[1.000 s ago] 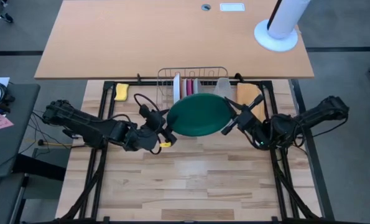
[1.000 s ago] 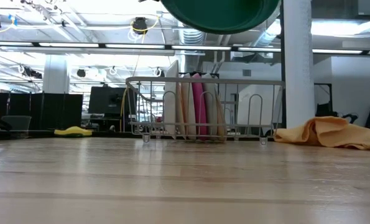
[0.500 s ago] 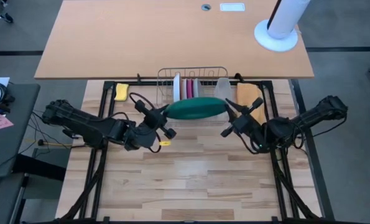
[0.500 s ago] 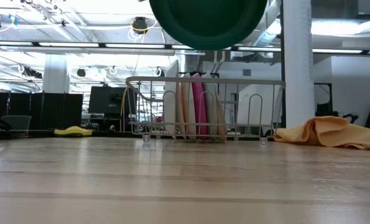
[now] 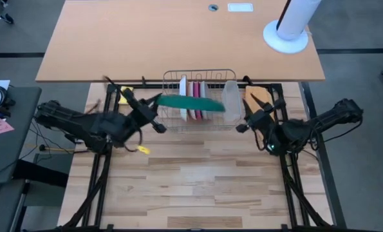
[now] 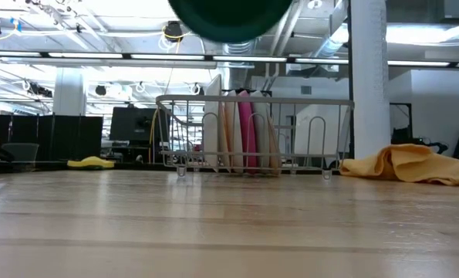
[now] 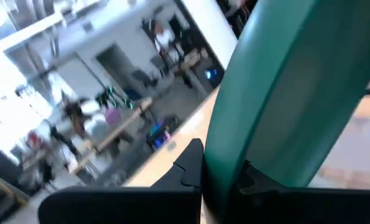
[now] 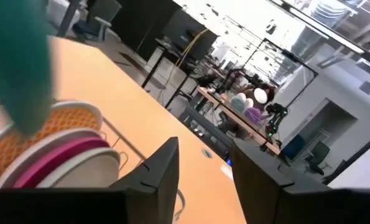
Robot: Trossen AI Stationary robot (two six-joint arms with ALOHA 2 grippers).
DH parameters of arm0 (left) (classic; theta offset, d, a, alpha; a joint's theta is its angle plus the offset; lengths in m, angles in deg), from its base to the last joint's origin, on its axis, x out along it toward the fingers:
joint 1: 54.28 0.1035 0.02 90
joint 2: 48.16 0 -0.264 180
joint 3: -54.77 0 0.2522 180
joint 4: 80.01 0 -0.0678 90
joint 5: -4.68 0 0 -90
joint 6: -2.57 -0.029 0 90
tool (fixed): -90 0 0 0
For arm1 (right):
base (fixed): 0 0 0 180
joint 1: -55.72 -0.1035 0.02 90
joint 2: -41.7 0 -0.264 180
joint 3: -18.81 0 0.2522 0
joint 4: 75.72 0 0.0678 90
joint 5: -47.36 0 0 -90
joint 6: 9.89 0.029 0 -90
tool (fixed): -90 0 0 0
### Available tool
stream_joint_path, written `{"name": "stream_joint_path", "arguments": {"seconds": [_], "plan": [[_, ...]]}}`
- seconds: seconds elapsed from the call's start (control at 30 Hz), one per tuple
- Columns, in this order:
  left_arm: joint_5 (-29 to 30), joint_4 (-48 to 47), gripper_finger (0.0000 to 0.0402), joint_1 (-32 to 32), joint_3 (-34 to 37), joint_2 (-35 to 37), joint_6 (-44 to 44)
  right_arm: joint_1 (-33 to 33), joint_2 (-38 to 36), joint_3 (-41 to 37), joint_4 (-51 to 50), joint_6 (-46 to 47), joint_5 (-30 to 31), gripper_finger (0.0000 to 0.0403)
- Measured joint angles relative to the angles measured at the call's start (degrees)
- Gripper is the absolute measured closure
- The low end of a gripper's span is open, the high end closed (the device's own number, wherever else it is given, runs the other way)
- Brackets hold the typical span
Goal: Sort dishes
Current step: Put the green plate into the dish rack
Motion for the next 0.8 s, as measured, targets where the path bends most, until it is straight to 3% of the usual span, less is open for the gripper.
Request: {"name": "stream_joint_path", "arguments": {"seconds": [0.1, 0.23, 0.37, 0.47, 0.63, 0.8], "plan": [[-7.07, 4.41, 0.0400, -0.66, -0.02, 2.42, -8.65, 0.26, -0.88, -0.09, -4.25, 3.63, 1.63, 0.0252], [-28.19, 6.11, 0.0401, -3.28, -0.19, 4.11, -24.48, 0.35, -1.88, -0.07, -10.65, 9.67, 2.38, 0.0251], [-45.55, 4.61, 0.0401, -7.10, -0.04, 3.72, -54.90, 1.24, -1.79, -0.09, -13.30, 11.23, 1.80, 0.0254], [-54.83, 3.06, 0.0401, -9.38, -0.04, 3.32, -79.62, 1.73, -1.81, -0.09, -13.48, 11.40, 1.78, 0.0255], [-58.71, 5.22, 0.0395, -12.38, -0.04, 1.70, -93.78, 2.05, -1.79, -0.09, -13.66, 11.41, 1.60, 0.0255], [-61.86, 4.56, 0.0393, -13.94, -0.07, 1.16, -99.79, 2.02, -1.77, -0.09, -13.96, 11.37, 1.47, 0.0255]]}}
